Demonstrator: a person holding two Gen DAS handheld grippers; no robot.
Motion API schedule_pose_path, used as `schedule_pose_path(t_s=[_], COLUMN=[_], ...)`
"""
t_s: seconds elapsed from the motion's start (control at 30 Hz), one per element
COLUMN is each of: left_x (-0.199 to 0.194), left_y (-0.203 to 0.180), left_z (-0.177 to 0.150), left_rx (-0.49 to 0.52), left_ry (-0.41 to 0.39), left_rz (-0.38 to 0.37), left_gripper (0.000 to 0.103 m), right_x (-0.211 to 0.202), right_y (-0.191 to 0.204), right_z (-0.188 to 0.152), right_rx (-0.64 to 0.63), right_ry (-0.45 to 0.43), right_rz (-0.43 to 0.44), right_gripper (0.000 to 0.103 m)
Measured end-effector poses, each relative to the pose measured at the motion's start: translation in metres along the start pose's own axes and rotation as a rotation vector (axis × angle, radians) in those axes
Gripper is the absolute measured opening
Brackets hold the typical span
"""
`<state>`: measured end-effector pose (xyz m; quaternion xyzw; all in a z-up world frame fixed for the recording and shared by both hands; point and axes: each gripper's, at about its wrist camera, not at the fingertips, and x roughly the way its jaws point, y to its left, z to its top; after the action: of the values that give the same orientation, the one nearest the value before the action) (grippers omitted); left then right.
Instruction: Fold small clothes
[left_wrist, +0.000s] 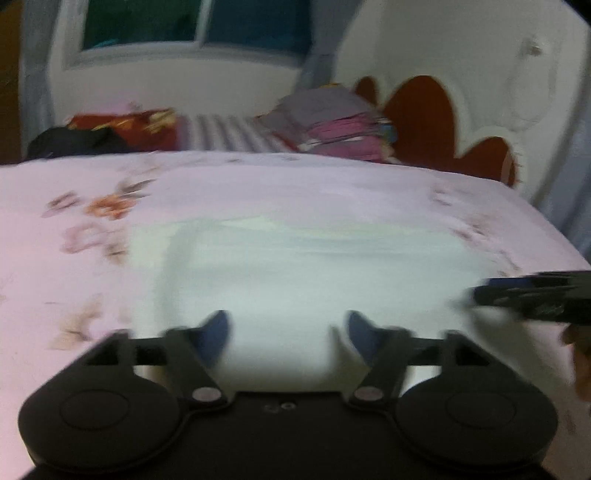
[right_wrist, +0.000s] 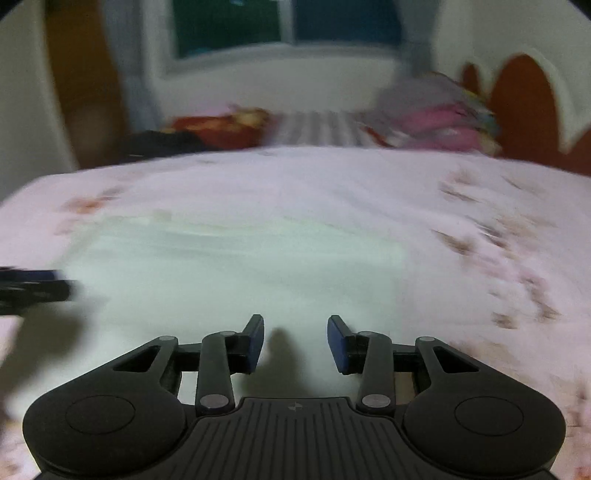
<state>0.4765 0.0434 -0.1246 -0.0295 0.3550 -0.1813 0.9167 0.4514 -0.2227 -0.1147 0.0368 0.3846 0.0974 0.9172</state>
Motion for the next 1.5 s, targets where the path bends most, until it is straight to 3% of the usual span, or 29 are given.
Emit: schedule_pose_path(t_s=[0.07,0.13,0.2,0.3,0.37,0.47,0.5,0.53,0.63,0.77,0.9,0.93,1.0,1.13,1.2,1.33,1.5], left_x=[0.014,0.032,0.031,0.004,-0.013,-0.026,-0.027,-0.029,-0.026,-0.040,-0.059,-0.060,-0.063,-0.069,-0.064,-0.061,-0.061], left_y=[-0.027,-0.038,-0.041,-0.038,-0.040,-0.060,-0.065,-0.067,-0.066,-0.048,-0.021,-0.015,-0.011,-0.016,-0.010,-0.002,-0.003], left_z=[-0.004,-0.013,-0.021,-0.023,-0.030,-0.043,-0.049,-0.053,-0.066,-0.078,-0.088,-0.090,-0.090,-0.082,-0.084,-0.092,-0.090], left_rx=[0.037,0.050,0.079,0.025,-0.017,0.031,0.025,0.014,-0.011,-0.033,-0.062,-0.071,-0.081,-0.092,-0.119,-0.117,-0.126], left_ry=[0.033,0.109,0.087,0.058,0.028,0.013,0.020,0.032,0.074,0.058,0.041,0.040,0.034,-0.006,0.018,0.026,0.041], left_rz=[-0.003,0.031,0.065,0.086,0.046,0.054,0.046,0.041,0.072,0.117,0.183,0.181,0.176,0.182,0.181,0.171,0.175], left_gripper=[0.072,0.071,0.071,0.070,0.071,0.070,0.070,0.063,0.063,0.063,0.063,0.063,0.063,0.060,0.060,0.060,0.060], right_x=[0.005,0.020,0.023,0.003,-0.016,-0.025,-0.027,-0.028,-0.032,-0.038,-0.050,-0.052,-0.058,-0.068,-0.075,-0.058,-0.062], right_y=[0.023,0.036,0.038,0.032,0.038,0.054,0.061,0.064,0.068,0.059,0.021,0.009,-0.007,-0.007,-0.009,-0.016,-0.015], right_z=[-0.005,-0.012,-0.020,-0.021,-0.032,-0.050,-0.057,-0.063,-0.081,-0.093,-0.100,-0.102,-0.105,-0.095,-0.091,-0.100,-0.099], right_rx=[-0.045,-0.079,-0.103,-0.100,-0.095,-0.100,-0.096,-0.092,-0.068,-0.068,0.018,0.051,0.083,0.078,0.099,0.094,0.061], right_ry=[0.026,0.087,0.074,0.047,0.029,0.035,0.040,0.052,0.074,0.058,0.047,0.053,0.057,0.026,-0.008,0.104,0.095], right_rz=[0.033,0.003,-0.017,-0.070,-0.014,0.056,0.068,0.077,0.084,0.044,-0.070,-0.086,-0.090,-0.099,-0.115,-0.152,-0.163], right_gripper=[0.039,0.039,0.039,0.039,0.039,0.039,0.039,0.038,0.038,0.038,0.037,0.024,0.013,0.012,0.012,0.012,0.012])
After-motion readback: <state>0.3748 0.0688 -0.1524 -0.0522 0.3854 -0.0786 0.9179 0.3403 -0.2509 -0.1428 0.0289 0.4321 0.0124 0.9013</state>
